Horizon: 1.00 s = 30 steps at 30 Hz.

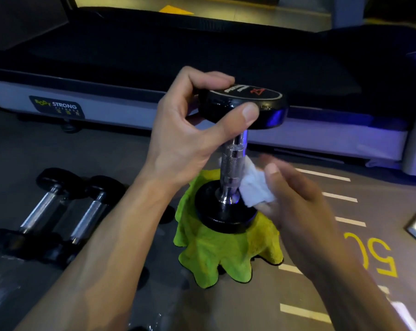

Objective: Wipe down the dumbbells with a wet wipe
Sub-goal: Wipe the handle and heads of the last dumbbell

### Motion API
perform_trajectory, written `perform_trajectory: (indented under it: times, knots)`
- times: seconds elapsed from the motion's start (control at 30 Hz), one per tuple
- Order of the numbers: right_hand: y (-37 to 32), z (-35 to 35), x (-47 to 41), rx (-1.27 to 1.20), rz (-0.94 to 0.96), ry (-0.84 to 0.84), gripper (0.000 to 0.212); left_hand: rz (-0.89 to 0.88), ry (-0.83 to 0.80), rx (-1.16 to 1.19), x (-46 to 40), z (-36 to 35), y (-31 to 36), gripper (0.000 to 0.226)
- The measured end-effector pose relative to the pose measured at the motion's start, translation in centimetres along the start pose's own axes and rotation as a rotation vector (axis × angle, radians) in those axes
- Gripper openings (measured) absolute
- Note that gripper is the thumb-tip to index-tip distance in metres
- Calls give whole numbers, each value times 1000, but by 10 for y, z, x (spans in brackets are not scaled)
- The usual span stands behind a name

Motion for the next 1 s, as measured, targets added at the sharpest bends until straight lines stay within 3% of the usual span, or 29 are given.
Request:
perform_trajectory:
  times: [0.07, 0.13, 0.3, 0.37, 0.43, 0.53, 0.6, 0.67, 0.77, 0.87, 1.0]
  knots:
    - [3, -19, 3, -115, -157, -216, 39, 14, 11, 15, -1, 1, -2, 36]
    - [-6, -21, 5, -232, -203, -325, 44, 30, 24, 33, -1, 3, -3, 37]
    - [-7, -20, -28, -111, -135, -151, 26, 41, 36, 57, -4, 2, -7, 37]
    - [-7, -36, -39, -59, -159, -111, 28, 44, 30, 59, -5, 0, -8, 37]
    - [-1, -57, -46, -154, -297, -221, 34, 44, 29, 64, -5, 1, -9, 37]
    - [-2, -93, -53, -363, -503, -443, 22, 48, 33, 81, -4, 5, -12, 37]
    - [-4, -92, -64, -200, -419, -397, 52, 54, 38, 80, -5, 7, -13, 36]
    - [-8, -94, -64, -147, -352, -296, 64, 57, 61, 91, -6, 9, -14, 35]
    - [-15, -82, -52, -114, -176, -23, 66, 59, 60, 128, -6, 8, -12, 36]
    - [-15, -67, -36, -149, -29, 158, 55, 31, 1, 123, -4, -5, -7, 38]
    - [-2, -67, -13, -228, 120, 134, 38, 27, 24, 78, -2, -12, -3, 39]
Point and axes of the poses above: each hand's wrist, its own x-axis away from the middle knuckle, its own z-axis out of the back of the hand, y = z × x, the point moved 7 cm from there along -x, towards the middle knuckle, and after that the axes turned 13 degrees about -z, right-handed, at the moved point
